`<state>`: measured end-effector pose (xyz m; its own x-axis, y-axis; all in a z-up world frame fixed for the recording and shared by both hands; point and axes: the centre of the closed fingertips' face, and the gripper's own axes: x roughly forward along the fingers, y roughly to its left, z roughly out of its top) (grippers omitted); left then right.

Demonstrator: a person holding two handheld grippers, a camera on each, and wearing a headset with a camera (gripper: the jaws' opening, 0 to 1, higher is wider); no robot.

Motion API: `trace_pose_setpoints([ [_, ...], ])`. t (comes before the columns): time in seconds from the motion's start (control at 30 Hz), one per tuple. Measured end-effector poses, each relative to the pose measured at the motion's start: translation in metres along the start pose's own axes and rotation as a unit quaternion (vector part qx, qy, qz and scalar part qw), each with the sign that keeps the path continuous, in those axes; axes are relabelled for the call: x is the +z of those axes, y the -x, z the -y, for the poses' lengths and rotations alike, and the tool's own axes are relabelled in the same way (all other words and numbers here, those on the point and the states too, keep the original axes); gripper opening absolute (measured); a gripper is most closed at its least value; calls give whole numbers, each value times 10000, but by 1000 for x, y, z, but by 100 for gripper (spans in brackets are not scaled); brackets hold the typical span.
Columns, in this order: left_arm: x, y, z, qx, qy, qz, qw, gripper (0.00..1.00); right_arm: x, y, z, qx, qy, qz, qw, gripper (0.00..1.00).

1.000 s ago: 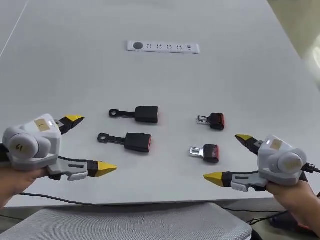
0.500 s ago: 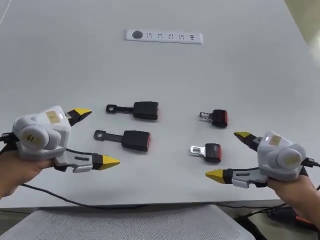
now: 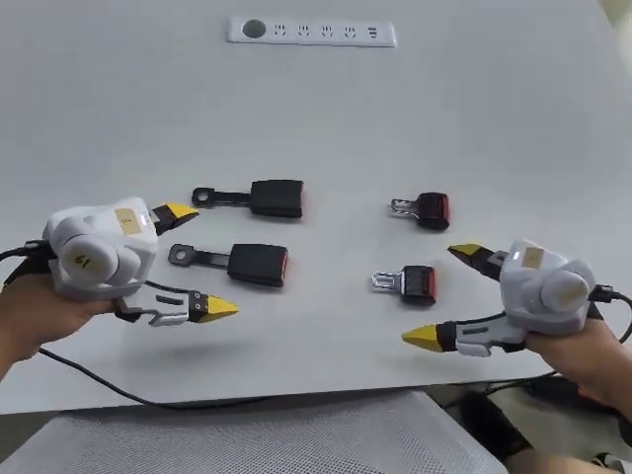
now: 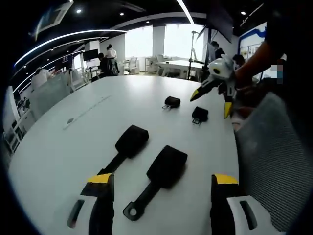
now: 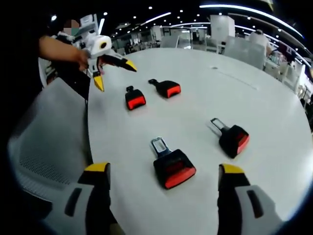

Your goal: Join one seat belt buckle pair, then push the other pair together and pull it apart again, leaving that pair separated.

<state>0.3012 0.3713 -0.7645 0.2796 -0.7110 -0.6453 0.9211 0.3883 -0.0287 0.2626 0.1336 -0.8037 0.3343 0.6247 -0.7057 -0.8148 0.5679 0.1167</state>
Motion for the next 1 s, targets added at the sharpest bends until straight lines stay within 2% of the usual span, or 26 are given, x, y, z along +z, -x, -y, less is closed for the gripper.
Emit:
trace_pose_setpoints([
  [0.33, -7, -27, 3, -321, -408, -299, 9982, 73, -8, -10, 9, 250, 209, -232, 9992, 82],
  [0.43, -11, -35, -1, -408, -675, -442, 9959, 70, -10, -13, 9, 354, 302, -297, 9985, 78],
  [0.47, -12, -37, -1, -445, -686, -485, 9955, 68, -11, -14, 9, 403, 448, -349, 9976, 75],
  [0.57, -13, -44, -3, -530, -771, -529, 9942, 67, -13, -18, 9, 496, 468, -417, 9968, 73],
  [0.63, -16, -49, -5, -589, -803, -647, 9929, 66, -13, -19, 10, 546, 571, -435, 9959, 70],
  [0.77, -15, -55, -5, -689, -881, -696, 9913, 58, -10, -20, 11, 647, 702, -445, 9944, 61],
  [0.8, -14, -56, -3, -747, -874, -703, 9909, 55, -11, -20, 13, 671, 949, -490, 9920, 59],
  [0.83, -14, -57, -3, -769, -876, -706, 9907, 52, -11, -20, 12, 703, 1015, -495, 9911, 58],
  [0.97, -20, -60, 0, -846, -983, -839, 9880, 48, -10, -18, 10, 776, 1071, -476, 9901, 46],
  [1.0, -23, -61, 2, -901, -1036, -914, 9863, 47, -11, -18, 10, 793, 1099, -472, 9897, 42],
])
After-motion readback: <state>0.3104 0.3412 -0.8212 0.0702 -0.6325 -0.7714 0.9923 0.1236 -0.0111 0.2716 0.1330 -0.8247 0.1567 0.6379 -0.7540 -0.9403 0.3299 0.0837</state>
